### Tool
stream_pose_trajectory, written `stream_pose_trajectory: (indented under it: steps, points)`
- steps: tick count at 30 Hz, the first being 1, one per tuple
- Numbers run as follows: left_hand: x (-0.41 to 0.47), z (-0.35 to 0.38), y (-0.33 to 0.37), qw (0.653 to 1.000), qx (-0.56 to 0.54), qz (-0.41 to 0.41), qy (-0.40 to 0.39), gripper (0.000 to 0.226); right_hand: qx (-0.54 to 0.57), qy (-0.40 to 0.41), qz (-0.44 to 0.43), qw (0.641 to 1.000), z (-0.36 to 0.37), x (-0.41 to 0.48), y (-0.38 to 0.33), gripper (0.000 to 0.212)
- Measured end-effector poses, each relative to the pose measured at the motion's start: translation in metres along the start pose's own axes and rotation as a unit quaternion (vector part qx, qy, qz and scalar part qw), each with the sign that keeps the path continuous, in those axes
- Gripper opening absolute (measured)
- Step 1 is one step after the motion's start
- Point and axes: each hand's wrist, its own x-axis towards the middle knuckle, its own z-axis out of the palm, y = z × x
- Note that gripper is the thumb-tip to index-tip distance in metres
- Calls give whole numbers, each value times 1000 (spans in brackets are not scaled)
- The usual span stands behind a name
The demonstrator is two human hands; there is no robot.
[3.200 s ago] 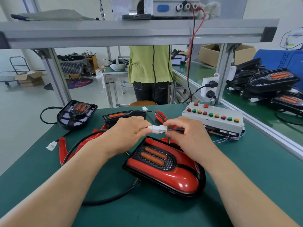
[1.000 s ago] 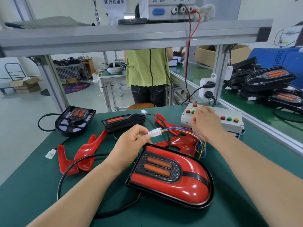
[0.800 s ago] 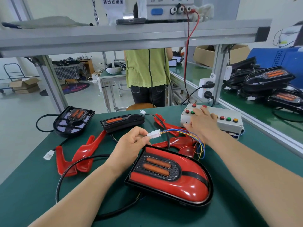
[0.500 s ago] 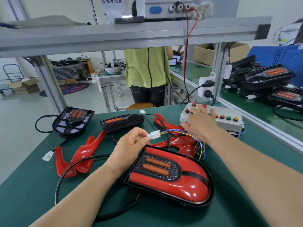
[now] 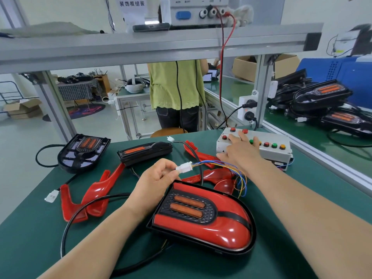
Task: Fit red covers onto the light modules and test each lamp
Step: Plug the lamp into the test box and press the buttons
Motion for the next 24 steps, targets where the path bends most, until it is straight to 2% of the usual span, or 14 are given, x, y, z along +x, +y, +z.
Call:
stream_pose_trajectory:
  steps: [6, 11, 18, 24]
  points:
    - [-1, 0, 0, 1000, 9, 4, 2, 15, 41, 29, -13, 999, 4, -14, 5, 51]
    - [0, 0, -2, 1000, 16, 7, 5, 14, 61, 110, -9, 992, 6, -26, 17, 64]
    - [1, 1, -2, 1000, 16, 8, 7, 18, 51, 108, 47, 992, 1, -31, 34, 68]
    - [1, 1, -4, 1000, 17, 10, 4, 15, 35, 102, 13, 994, -3, -25, 19, 67]
